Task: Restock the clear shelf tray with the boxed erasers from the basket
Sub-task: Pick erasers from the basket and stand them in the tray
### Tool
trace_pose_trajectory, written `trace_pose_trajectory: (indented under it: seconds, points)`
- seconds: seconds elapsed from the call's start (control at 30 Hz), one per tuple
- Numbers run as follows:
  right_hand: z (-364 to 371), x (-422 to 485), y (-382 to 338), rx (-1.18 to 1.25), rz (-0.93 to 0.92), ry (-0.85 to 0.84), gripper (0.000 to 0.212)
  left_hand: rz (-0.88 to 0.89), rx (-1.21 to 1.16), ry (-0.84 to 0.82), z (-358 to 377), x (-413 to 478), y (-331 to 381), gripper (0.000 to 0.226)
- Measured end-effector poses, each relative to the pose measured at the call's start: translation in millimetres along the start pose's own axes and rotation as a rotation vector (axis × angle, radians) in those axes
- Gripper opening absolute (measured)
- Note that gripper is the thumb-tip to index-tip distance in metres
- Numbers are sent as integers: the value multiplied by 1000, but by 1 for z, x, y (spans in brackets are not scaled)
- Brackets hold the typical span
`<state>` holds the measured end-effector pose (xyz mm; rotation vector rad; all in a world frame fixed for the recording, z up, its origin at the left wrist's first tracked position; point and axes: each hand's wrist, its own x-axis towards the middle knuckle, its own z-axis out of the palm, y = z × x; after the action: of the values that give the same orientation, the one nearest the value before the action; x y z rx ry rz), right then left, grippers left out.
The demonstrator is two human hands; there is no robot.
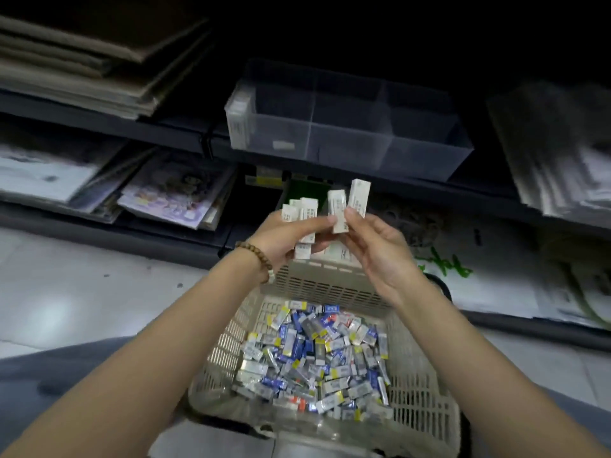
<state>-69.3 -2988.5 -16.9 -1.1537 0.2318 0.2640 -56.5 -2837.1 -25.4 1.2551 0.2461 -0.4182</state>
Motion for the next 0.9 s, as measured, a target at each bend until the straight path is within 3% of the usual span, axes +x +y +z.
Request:
trace_pose_trajectory:
  seconds: [0.13, 0.3, 0.53, 0.6, 0.73, 0.9]
  points:
    - [17, -5, -53, -152, -132, -49, 19, 156, 8, 13, 10, -1, 57, 19]
    - [19, -8, -112, -534, -332, -144, 13, 284, 96, 12, 13, -3, 108, 33]
    - [34, 0, -152, -914, -381, -322, 22, 322, 111, 41, -16, -4, 126, 22]
    - [45, 4, -159, -956, -406, -409, 13, 295, 70, 47, -21, -3, 126, 22]
    - [65, 16, -163, -979, -364, -525, 24, 258, -34, 25, -31, -5, 132, 35]
    - [85, 32, -144, -818, -272, -459, 20, 272, -69, -12, -34, -9, 130, 37]
